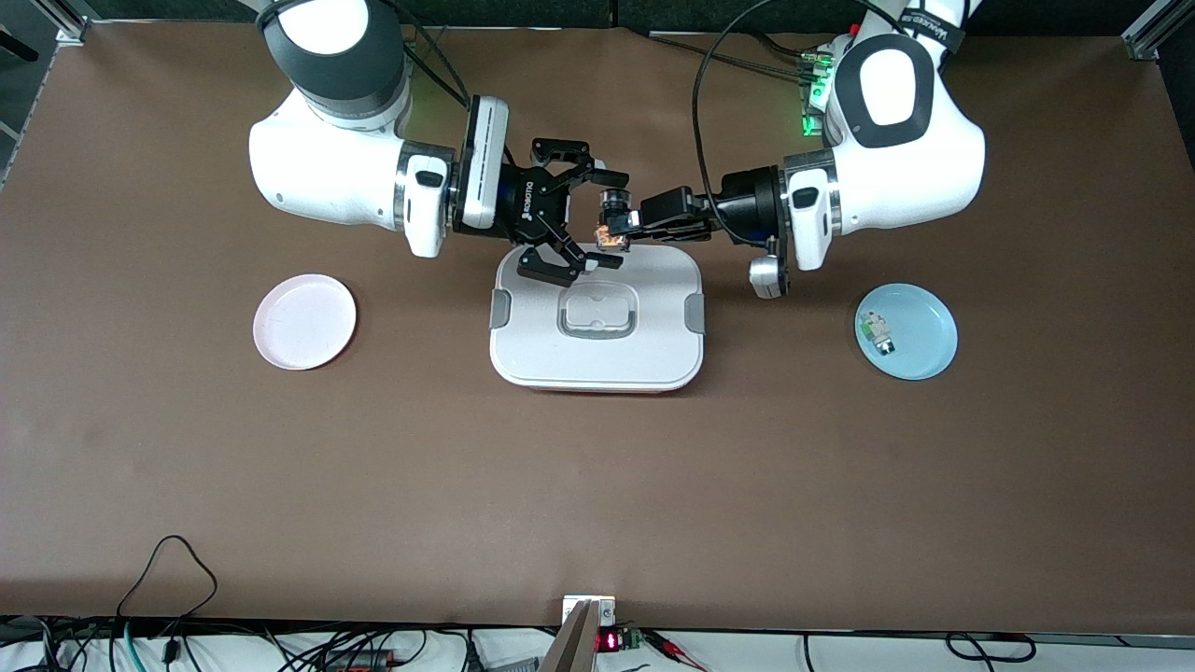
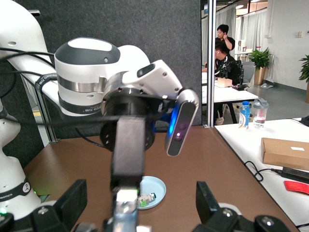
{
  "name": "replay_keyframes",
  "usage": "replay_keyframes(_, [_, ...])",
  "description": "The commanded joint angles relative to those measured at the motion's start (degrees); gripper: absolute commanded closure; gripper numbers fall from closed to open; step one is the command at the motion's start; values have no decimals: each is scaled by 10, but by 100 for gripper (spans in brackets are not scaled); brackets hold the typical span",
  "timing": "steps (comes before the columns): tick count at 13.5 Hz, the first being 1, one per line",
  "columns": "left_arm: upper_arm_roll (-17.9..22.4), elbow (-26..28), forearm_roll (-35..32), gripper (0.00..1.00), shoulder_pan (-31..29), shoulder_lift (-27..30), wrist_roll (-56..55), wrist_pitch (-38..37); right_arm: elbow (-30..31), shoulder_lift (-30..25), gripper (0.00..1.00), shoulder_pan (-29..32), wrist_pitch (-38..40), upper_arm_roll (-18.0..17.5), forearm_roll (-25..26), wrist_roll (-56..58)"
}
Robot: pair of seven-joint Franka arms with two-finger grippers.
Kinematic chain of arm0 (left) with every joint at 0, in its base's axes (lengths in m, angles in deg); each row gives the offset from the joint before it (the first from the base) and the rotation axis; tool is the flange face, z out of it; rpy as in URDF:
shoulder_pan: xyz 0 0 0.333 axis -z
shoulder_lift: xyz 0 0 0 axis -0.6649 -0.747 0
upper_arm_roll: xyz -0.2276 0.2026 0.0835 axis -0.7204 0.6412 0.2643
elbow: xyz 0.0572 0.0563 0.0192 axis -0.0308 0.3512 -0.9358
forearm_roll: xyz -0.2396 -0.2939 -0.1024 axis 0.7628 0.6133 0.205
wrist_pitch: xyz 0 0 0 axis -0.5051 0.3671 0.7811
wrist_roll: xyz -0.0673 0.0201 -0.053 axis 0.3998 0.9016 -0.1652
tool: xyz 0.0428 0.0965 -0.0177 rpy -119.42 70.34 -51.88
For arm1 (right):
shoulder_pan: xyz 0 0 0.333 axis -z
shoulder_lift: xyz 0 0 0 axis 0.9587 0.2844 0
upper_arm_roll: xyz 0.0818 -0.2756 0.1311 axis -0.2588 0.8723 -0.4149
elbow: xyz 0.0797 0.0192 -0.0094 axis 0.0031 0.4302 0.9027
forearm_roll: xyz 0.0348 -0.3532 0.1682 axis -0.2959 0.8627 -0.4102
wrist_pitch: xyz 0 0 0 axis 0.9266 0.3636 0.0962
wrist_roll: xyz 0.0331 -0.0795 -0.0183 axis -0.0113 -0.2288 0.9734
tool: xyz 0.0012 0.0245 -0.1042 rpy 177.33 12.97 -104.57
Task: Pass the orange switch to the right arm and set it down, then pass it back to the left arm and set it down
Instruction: 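Open the right gripper and draw it back from the switch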
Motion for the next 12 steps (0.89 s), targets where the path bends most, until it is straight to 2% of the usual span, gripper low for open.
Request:
replay_keyframes(1, [3,-8,-116,90,-12,-3,-10,-55,-8,9,0,23,4,1,2,2])
replay_keyframes(4, [4,-9,-259,90,-33,-4,-6,-117,7,15,0,79,8,1,50,-5])
replay_keyframes(9, [2,-24,-498,90,-45,-6,8,-209,26,5,0,136,10,1,178,-168])
replay_keyframes(11, [5,-23,-534,90,-48,-6,104,-224,19,1,0,140,41,1,229,-297])
replay_keyframes(12, [6,-21,-535,90,-61,-14,153,-229,19,-5,0,140,42,1,279,-364])
